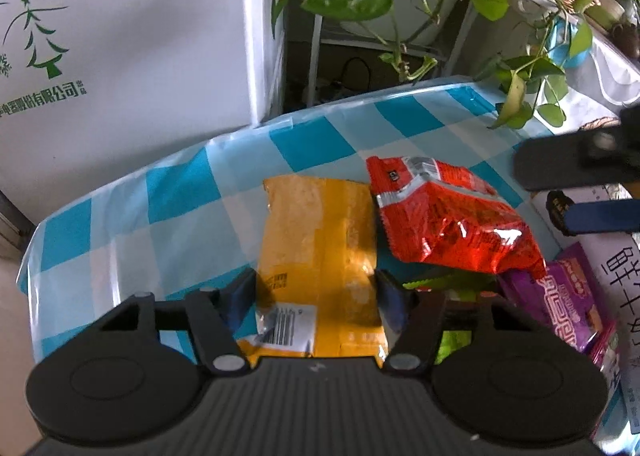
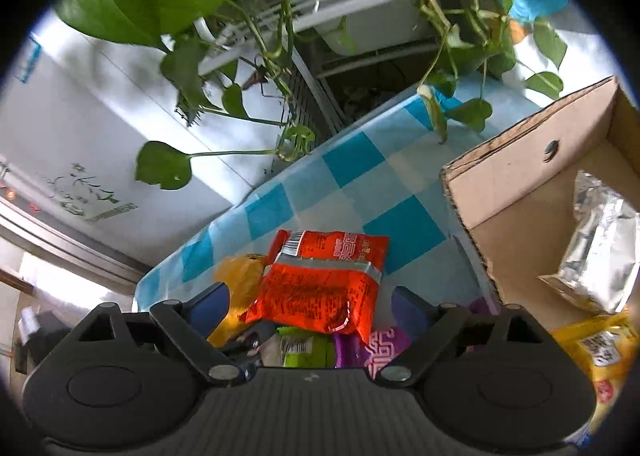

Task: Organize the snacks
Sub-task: 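Grasp the yellow pack with the left gripper while the right grasps the red pack, then carry both packs over the cardboard box and open both grippers, then move both grippers back over the remaining snacks on the tablecloth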

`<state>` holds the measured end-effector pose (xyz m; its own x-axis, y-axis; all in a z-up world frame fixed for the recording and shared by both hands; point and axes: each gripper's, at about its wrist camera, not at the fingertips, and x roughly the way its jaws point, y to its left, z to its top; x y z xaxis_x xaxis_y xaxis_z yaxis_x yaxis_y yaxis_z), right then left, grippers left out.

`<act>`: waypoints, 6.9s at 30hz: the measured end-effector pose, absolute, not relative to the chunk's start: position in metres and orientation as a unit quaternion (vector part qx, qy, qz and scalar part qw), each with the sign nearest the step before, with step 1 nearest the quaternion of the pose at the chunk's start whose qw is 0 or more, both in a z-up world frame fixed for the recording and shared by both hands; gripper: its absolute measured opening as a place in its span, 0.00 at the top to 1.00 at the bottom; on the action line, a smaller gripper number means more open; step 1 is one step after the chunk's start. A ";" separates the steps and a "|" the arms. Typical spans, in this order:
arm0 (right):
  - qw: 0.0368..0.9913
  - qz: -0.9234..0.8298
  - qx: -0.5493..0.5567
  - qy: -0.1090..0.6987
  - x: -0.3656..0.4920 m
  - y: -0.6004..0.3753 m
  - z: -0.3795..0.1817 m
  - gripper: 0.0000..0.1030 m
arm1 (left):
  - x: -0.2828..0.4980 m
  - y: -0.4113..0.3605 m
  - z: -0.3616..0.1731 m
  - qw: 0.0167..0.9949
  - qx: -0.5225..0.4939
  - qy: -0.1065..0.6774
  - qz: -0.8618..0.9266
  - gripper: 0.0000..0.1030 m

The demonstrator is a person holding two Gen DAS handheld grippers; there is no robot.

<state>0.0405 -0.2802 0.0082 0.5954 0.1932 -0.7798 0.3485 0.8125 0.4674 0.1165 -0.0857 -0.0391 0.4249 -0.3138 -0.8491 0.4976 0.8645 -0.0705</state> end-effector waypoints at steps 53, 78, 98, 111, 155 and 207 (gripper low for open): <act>0.873 -0.071 0.168 0.453 0.083 -0.247 -0.015 0.29 | 0.130 -0.066 -0.018 0.858 0.073 0.476 -0.177 0.46; 0.882 -0.051 0.162 0.440 0.043 -0.233 0.016 0.29 | 0.113 -0.050 0.013 0.870 0.017 0.468 -0.153 0.46; 0.897 -0.049 0.168 0.405 -0.022 -0.239 0.057 0.29 | 0.071 -0.045 0.045 0.892 -0.003 0.417 -0.172 0.46; 0.912 -0.085 0.158 0.370 -0.050 -0.278 0.080 0.29 | 0.052 -0.081 0.051 0.894 0.013 0.395 -0.211 0.46; 0.864 -0.273 0.269 0.326 -0.105 -0.411 0.080 0.23 | -0.013 -0.231 0.041 0.821 -0.026 0.350 -0.451 0.25; 0.891 -0.082 0.131 0.427 -0.096 -0.227 0.015 0.12 | 0.058 -0.169 -0.002 0.824 0.117 0.441 -0.335 0.15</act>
